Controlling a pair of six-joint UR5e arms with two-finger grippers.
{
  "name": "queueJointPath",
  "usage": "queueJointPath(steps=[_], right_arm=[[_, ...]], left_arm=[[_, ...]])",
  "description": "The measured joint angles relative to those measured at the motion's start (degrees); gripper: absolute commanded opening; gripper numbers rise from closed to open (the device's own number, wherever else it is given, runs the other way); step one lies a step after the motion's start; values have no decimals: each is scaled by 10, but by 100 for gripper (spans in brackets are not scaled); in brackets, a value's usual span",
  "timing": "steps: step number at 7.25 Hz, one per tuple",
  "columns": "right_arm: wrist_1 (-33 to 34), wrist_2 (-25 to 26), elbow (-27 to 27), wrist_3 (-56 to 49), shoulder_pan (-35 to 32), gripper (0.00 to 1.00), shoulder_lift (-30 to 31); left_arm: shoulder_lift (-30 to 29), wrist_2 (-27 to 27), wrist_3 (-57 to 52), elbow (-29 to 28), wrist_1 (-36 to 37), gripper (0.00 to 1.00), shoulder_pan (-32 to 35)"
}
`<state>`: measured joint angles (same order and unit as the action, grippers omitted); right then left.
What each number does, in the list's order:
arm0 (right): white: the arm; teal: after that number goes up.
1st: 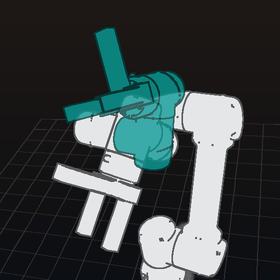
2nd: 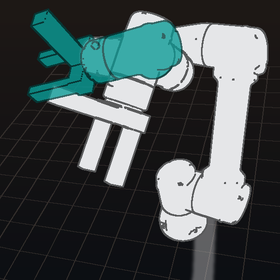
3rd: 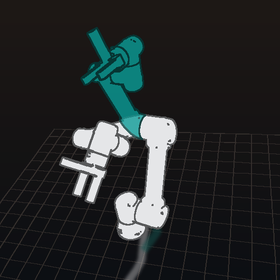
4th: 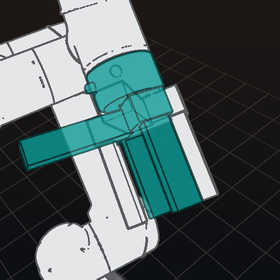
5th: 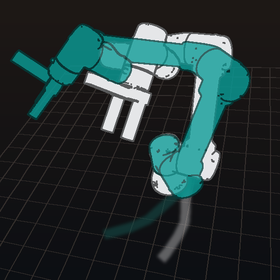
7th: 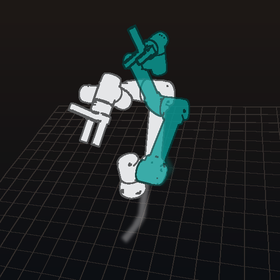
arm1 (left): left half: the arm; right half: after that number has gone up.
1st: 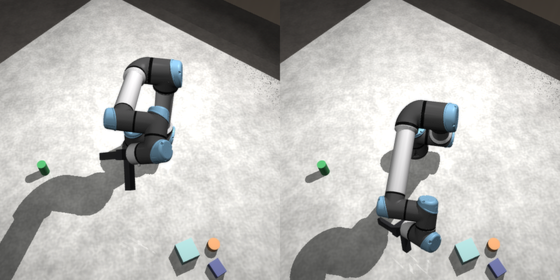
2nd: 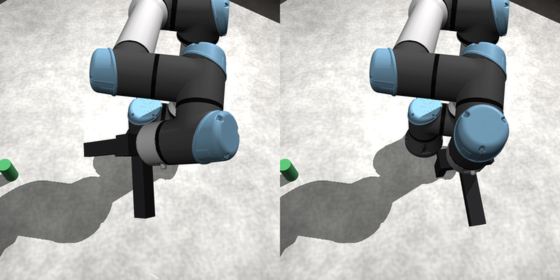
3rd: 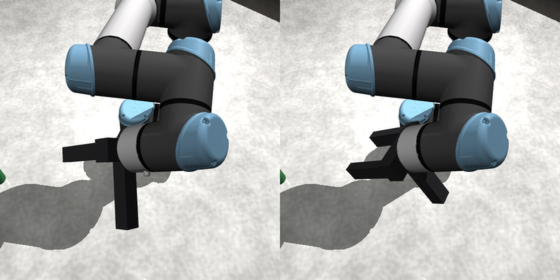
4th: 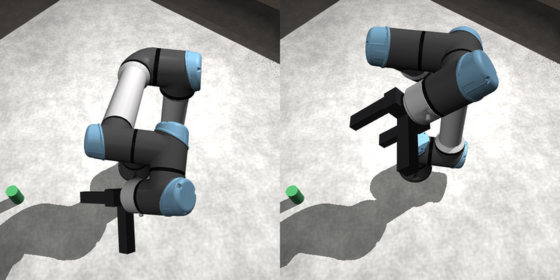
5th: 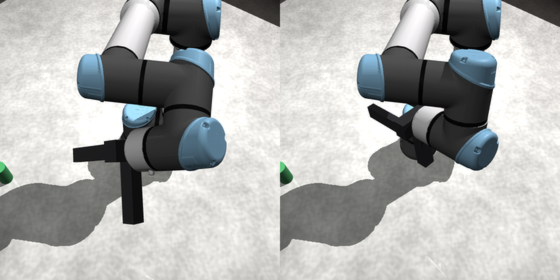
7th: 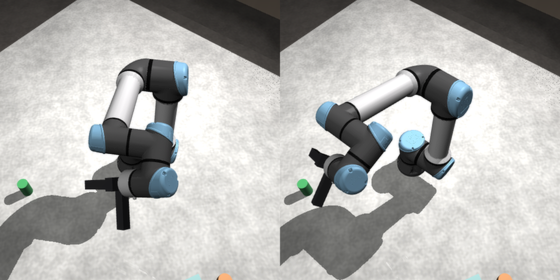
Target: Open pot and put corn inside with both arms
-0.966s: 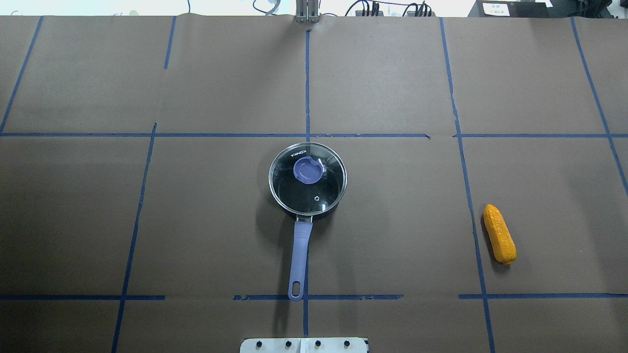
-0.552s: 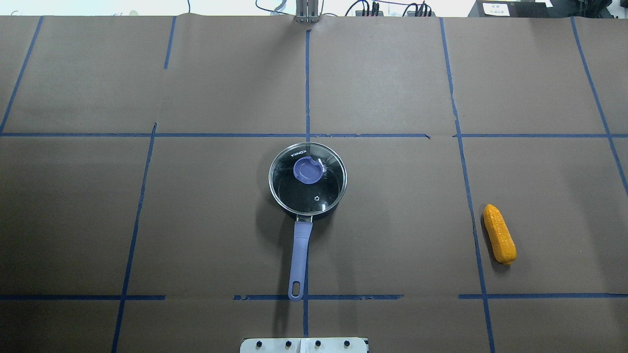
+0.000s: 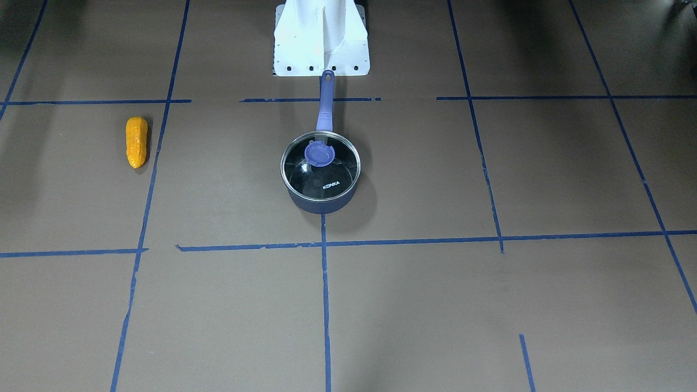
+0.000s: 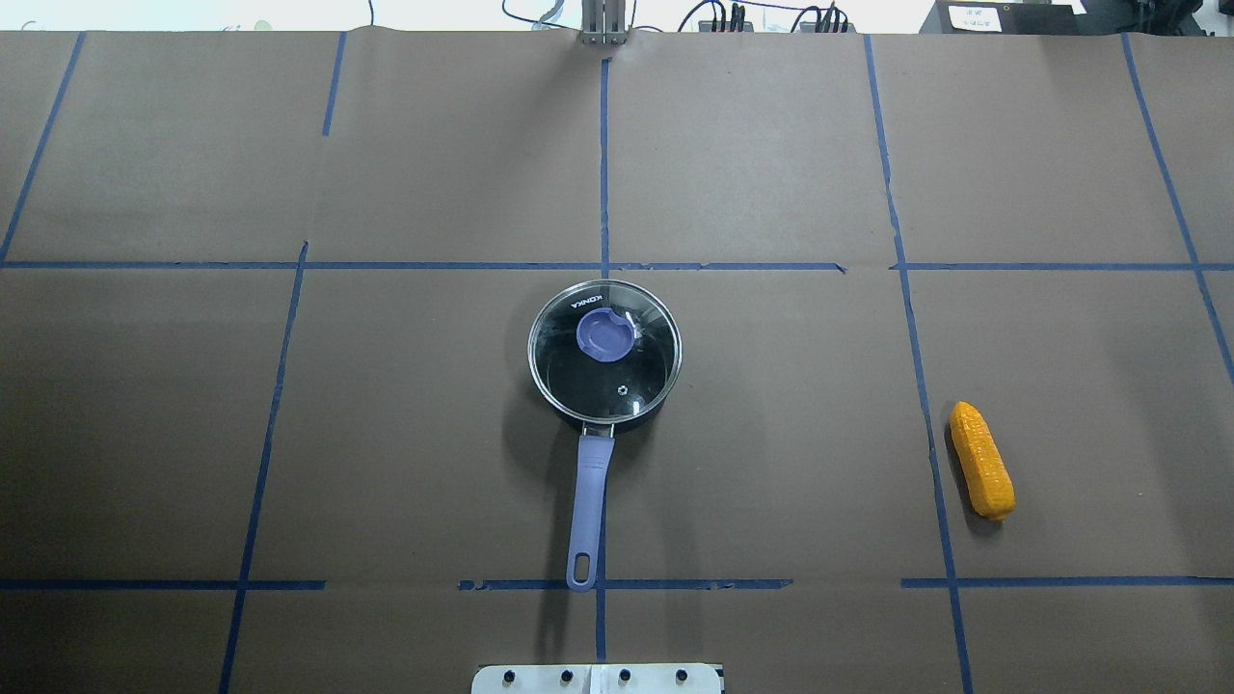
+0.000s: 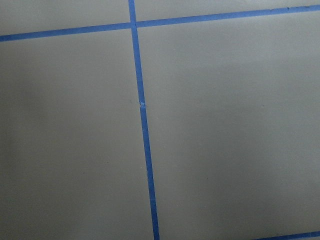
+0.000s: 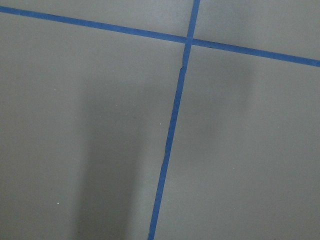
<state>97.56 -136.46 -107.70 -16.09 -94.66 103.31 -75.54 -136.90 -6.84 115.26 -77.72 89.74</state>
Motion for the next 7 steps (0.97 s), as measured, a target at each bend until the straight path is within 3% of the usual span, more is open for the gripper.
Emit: queueJointPath(steps=[5,7], right_arm=[[-1,4,-17,-1,0,100,0],[-1,4,-18,-1,0,100,-1]], left_arm=[[-4,-2,17,20,-12,100,-10],[-6,-33,31,26,-16,100,-27]])
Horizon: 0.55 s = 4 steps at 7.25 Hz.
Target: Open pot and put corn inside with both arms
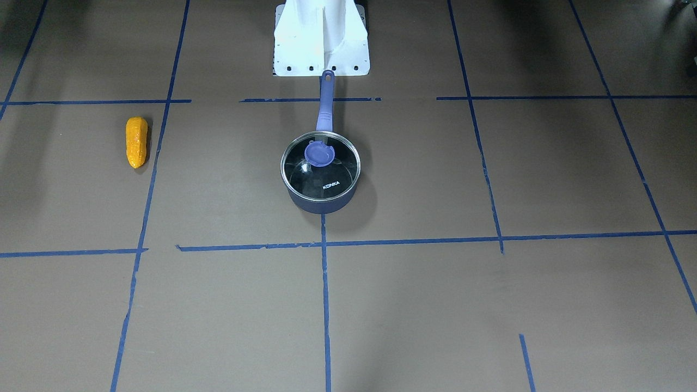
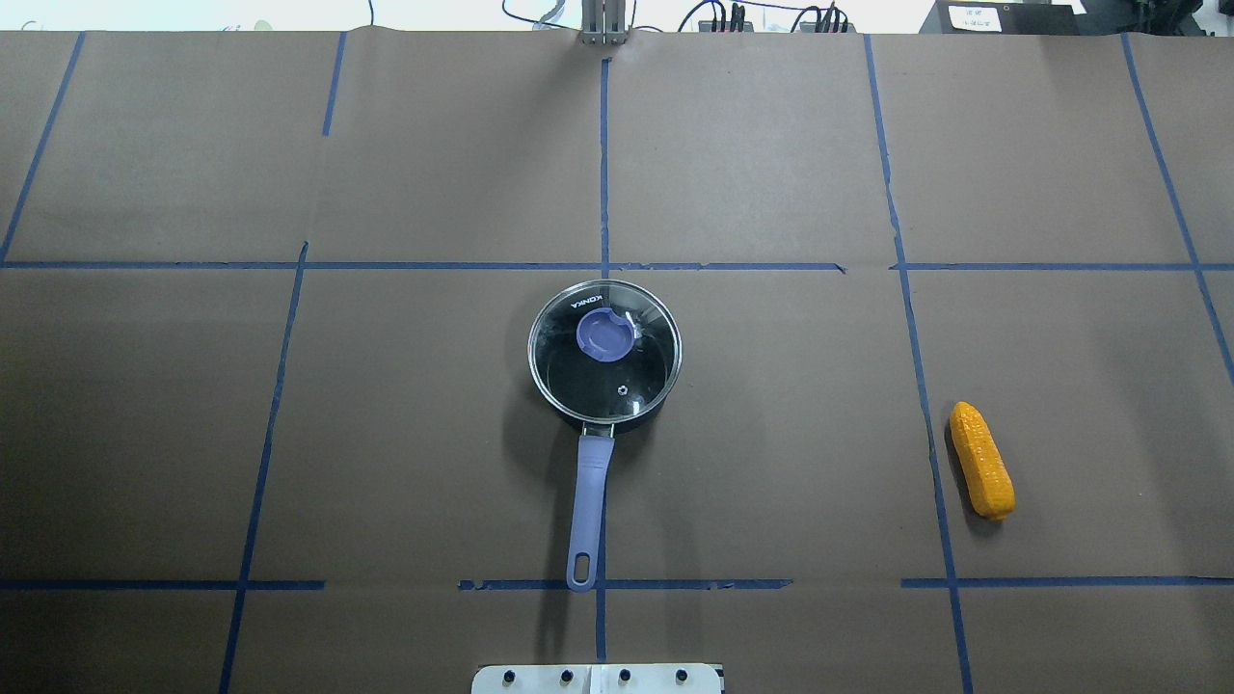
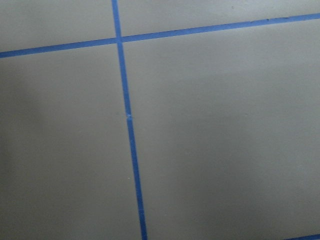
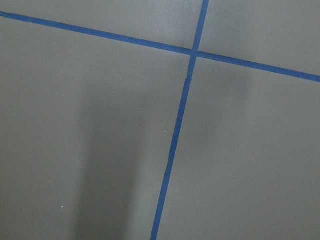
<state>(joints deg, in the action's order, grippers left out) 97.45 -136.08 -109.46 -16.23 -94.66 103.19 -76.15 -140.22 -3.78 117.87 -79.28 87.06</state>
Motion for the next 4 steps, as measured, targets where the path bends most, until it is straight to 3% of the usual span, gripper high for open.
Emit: queueJointPath(steps=[2,4], right_arm=[[-1,-4,-1,-2,1,100,0],[-1,-6,-4,-7,1,100,1]], left_arm=[[-44,-39,130,13,-34,100,-72],[-151,5,364,40,-53,100,-215]])
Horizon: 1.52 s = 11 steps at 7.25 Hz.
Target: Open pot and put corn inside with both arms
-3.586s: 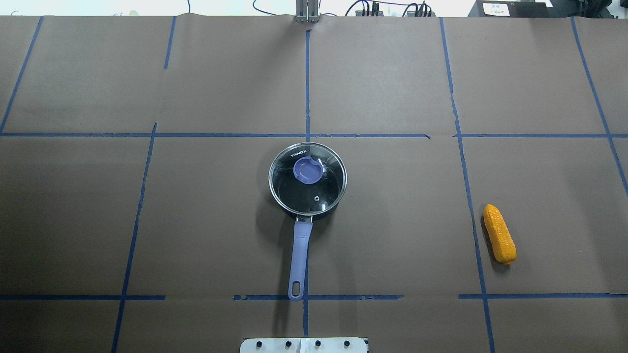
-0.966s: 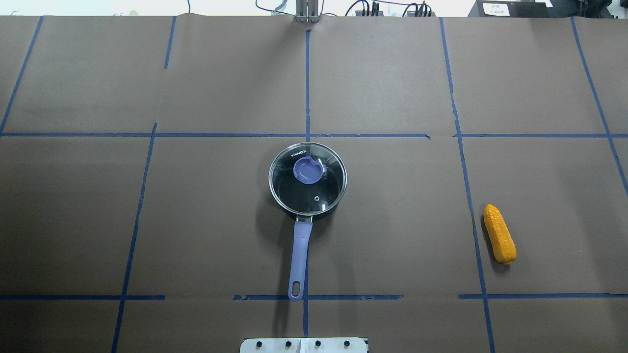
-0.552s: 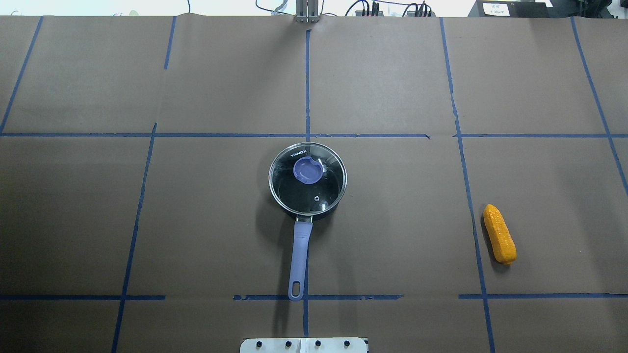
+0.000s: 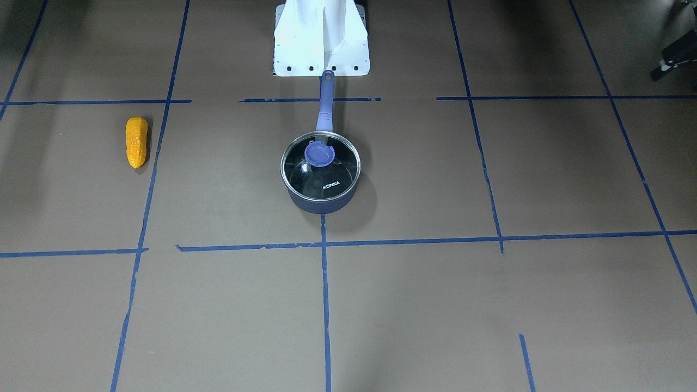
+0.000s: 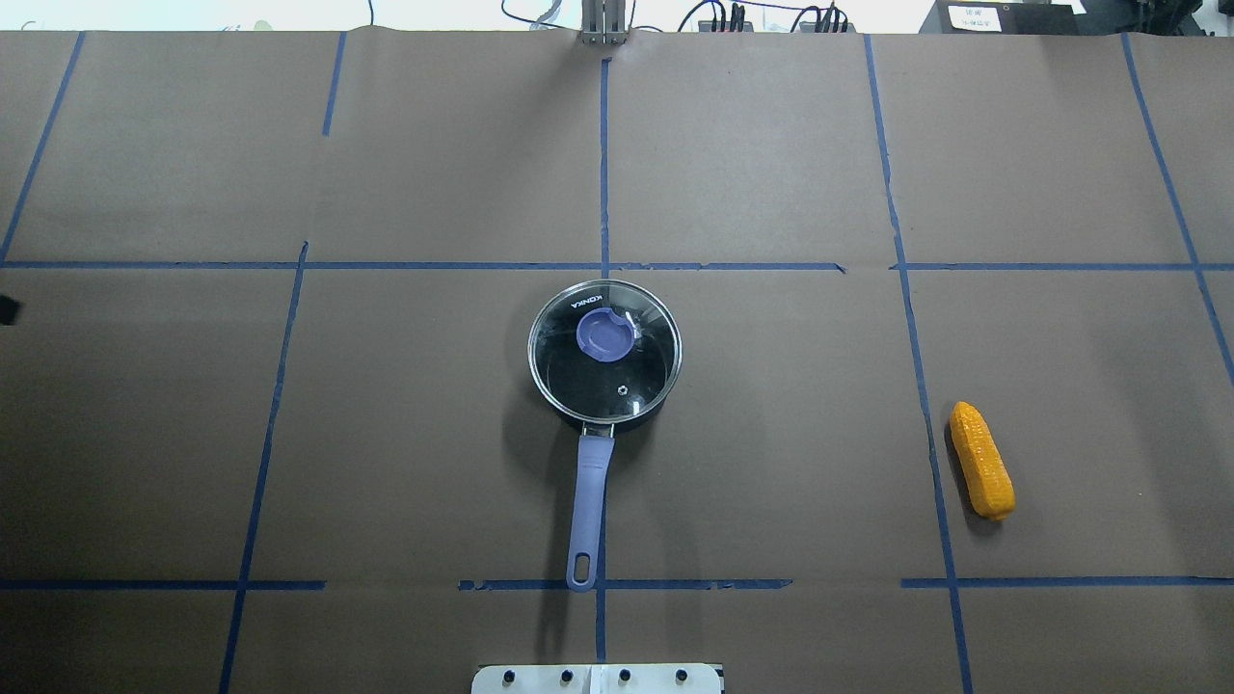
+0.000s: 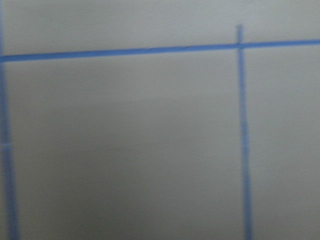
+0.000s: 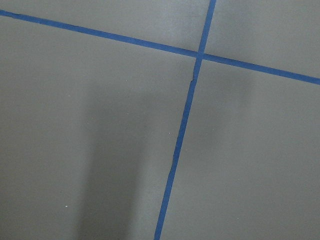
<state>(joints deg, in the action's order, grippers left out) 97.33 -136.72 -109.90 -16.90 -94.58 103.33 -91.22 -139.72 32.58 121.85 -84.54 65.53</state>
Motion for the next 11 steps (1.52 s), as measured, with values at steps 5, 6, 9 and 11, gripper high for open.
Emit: queueJointPath(steps=[5,6,9,11], right_arm=[[1,-1,4,-1,1,100,0],[1,-2,5,0,1,100,1],[2,-4,6,1,2,100,1],[2,-4,6,1,2,100,1]], left_arm=[[-431,227,203,-175,69,95,-288],[-469,245,170,-215,70,95,-296],[-527,285,148,-306,57,99,-328],[-538,296,149,-348,26,99,-338]])
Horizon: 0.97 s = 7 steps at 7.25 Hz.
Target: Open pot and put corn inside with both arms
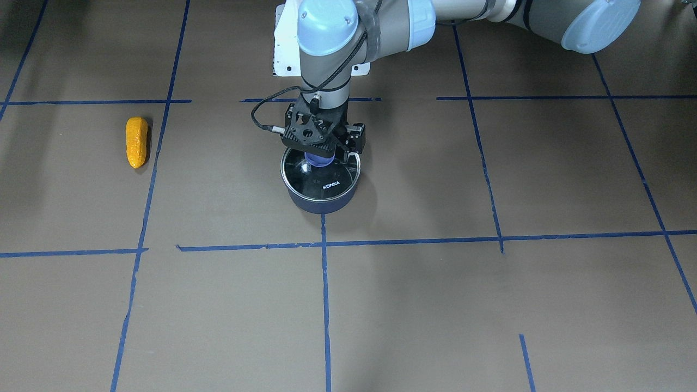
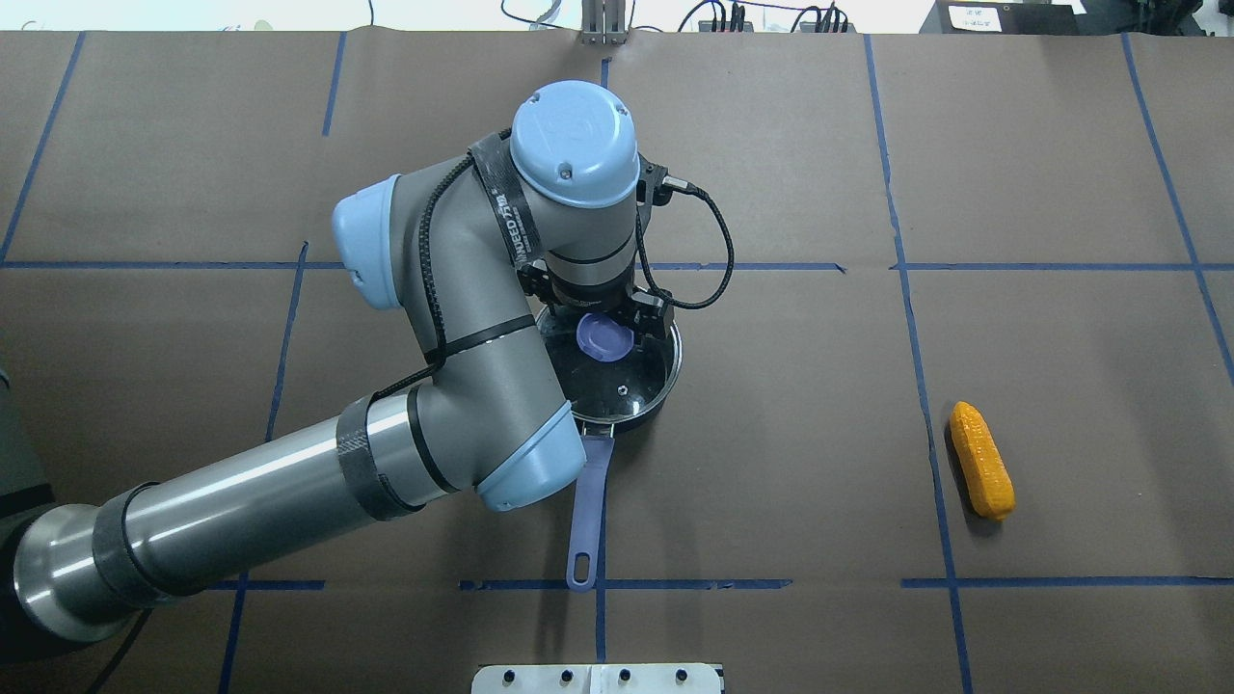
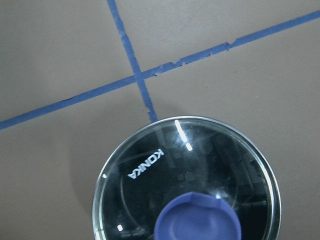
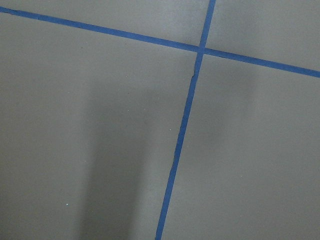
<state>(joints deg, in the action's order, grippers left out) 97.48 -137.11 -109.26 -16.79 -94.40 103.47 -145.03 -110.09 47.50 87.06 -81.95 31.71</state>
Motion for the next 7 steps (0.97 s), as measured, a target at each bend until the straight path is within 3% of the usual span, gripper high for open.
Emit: queueJointPath(steps=[1,3,4,7], right_arm=[[0,0,0,0,0,100,0],[0,0,1,0,0,100,0],[0,0,1,0,0,100,0],[0,0,9,1,0,100,0]], left_arm=[[-1,8,0,-9,-7,99,-6],[0,13,6,-16,-11,12,-16],[0,13,19,-17,-12,1,-18],[1,9,38,7,-4,0,-17]])
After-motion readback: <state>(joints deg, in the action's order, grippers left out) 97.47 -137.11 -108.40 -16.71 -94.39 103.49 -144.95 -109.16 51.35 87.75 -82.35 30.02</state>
